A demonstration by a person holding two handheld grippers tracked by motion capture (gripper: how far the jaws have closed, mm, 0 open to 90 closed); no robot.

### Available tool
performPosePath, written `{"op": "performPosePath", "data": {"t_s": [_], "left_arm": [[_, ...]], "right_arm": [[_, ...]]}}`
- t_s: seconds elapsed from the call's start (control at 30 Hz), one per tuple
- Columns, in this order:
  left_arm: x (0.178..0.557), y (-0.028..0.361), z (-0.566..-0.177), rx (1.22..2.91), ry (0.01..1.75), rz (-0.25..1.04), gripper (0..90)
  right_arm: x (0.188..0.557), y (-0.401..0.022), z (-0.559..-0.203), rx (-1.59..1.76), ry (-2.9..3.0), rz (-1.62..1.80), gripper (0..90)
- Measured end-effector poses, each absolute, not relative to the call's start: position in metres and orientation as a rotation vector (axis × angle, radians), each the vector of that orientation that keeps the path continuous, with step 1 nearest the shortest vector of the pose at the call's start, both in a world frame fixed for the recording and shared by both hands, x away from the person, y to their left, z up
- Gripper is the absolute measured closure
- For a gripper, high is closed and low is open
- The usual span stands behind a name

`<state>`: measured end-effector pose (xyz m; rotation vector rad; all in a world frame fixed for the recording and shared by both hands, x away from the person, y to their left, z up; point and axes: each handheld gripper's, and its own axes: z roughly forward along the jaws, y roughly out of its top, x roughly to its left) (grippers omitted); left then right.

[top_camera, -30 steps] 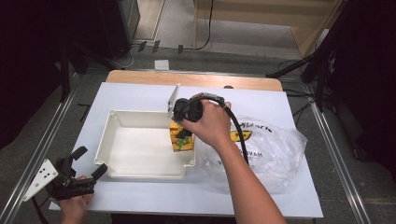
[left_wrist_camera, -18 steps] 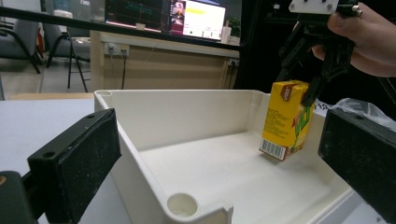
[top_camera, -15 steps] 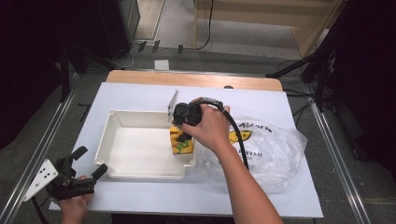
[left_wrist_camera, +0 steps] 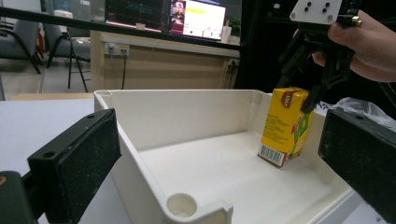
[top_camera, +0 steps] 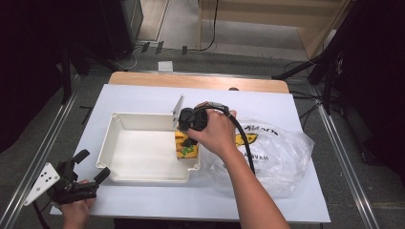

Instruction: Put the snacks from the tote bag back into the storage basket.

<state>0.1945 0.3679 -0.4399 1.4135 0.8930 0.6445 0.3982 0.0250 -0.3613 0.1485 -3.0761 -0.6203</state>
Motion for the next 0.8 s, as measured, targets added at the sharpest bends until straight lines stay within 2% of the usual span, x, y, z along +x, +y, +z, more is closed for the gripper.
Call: {"op": "performPosePath", "data": {"t_s": [0.13, 0.2, 0.23, 0.33, 0.4, 0.43, 0.7, 0.8], "left_arm": [[0.195, 0.367, -0.440, 1.414, 0.893, 0.644, 0.0], [0.195, 0.367, -0.440, 1.415, 0.892, 0.644, 0.0], [0.195, 0.367, -0.440, 1.416, 0.891, 0.645, 0.0], [0.195, 0.367, -0.440, 1.417, 0.893, 0.645, 0.0], [0.195, 0.367, -0.440, 1.418, 0.892, 0.646, 0.0], [0.195, 0.367, -0.440, 1.415, 0.892, 0.646, 0.0], [0.195, 0.367, -0.440, 1.416, 0.891, 0.645, 0.0], [0.195, 0.367, -0.440, 1.416, 0.892, 0.646, 0.0]], "right_arm": [[0.397, 0.026, -0.361, 0.144, -3.052, -0.615, 50.9], [0.397, 0.024, -0.358, 0.143, -3.020, -0.657, 42.9], [0.397, 0.024, -0.358, 0.143, -3.020, -0.657, 42.9], [0.399, 0.019, -0.355, 0.119, -3.023, -0.696, 33.5], [0.399, 0.017, -0.355, 0.128, -3.021, -0.713, 30.6], [0.399, 0.015, -0.354, 0.127, -3.027, -0.763, 24.0], [0.399, 0.005, -0.348, 0.110, -3.037, -0.841, 14.7], [0.399, 0.003, -0.348, 0.101, -3.045, -0.847, 13.8]]}}
